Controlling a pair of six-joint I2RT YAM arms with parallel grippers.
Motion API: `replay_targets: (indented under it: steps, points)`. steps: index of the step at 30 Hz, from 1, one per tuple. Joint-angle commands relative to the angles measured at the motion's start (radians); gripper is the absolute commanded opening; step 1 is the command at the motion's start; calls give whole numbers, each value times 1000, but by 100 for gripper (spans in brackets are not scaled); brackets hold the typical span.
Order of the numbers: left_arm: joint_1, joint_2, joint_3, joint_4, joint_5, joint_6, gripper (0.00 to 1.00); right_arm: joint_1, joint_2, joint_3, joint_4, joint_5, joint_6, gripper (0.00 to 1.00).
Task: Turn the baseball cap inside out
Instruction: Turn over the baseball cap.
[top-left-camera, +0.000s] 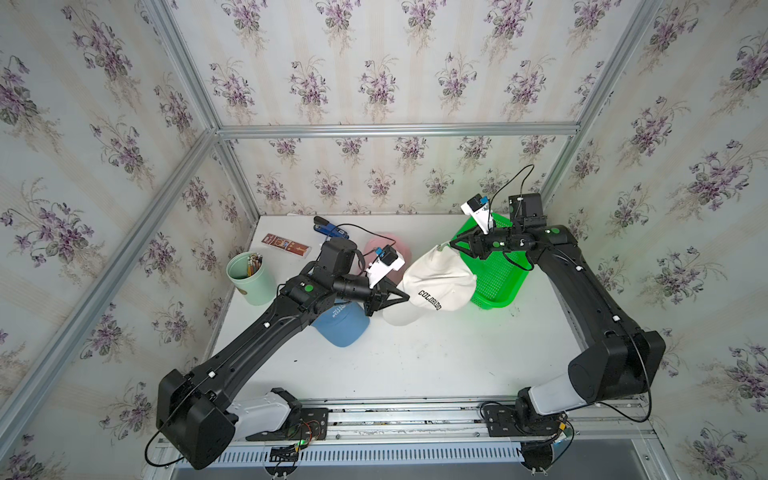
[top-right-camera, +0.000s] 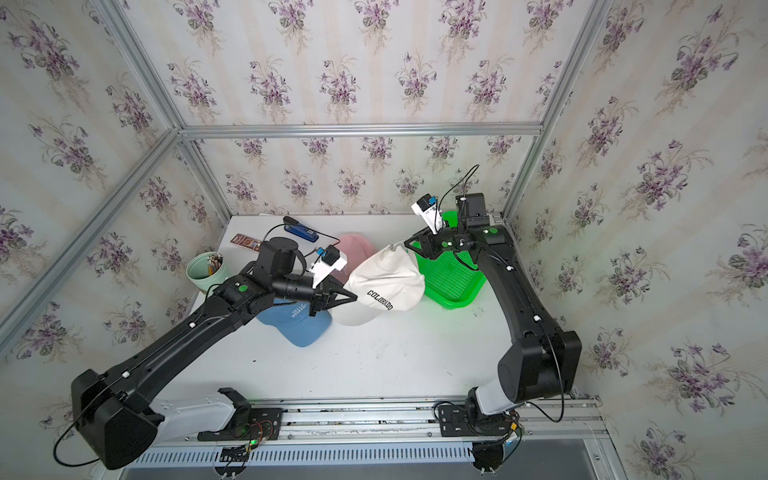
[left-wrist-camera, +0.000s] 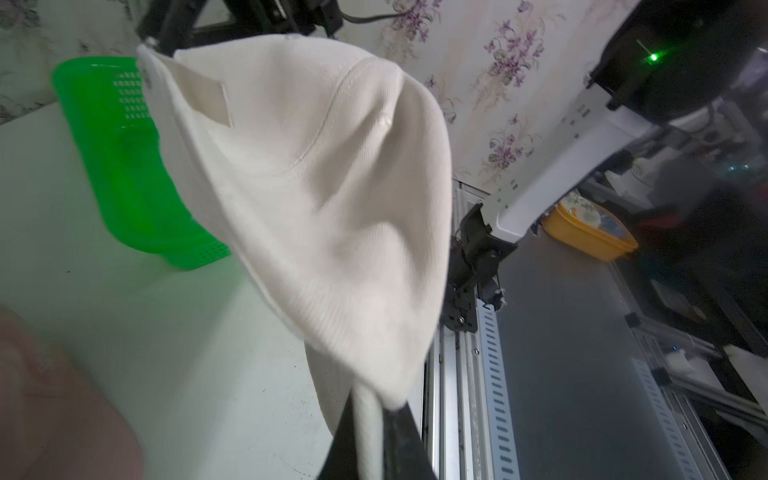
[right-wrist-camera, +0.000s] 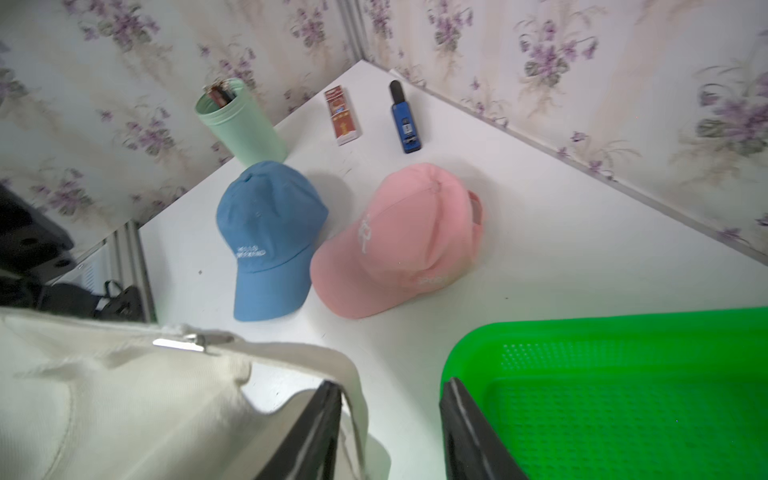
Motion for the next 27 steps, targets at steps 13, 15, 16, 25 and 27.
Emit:
replay_targets:
  steps: [13, 15, 16, 25, 27]
  points:
    - [89, 83, 106, 230, -367, -713, 0, 63, -254, -172, 420, 379, 299, 55]
    - [89, 82, 100, 258, -476, -804, 0, 142, -318, -275, 500, 414, 254, 55]
    - [87, 86, 111, 256, -509, -836, 0, 183, -337, -321, 530, 434, 236, 56]
    - [63, 133, 242, -12, -750, -1135, 0, 610, -463, -654, 882, 794, -7, 58]
    - [50, 152, 266, -38, -758, -1161, 0, 659, -440, -674, 943, 847, -55, 58]
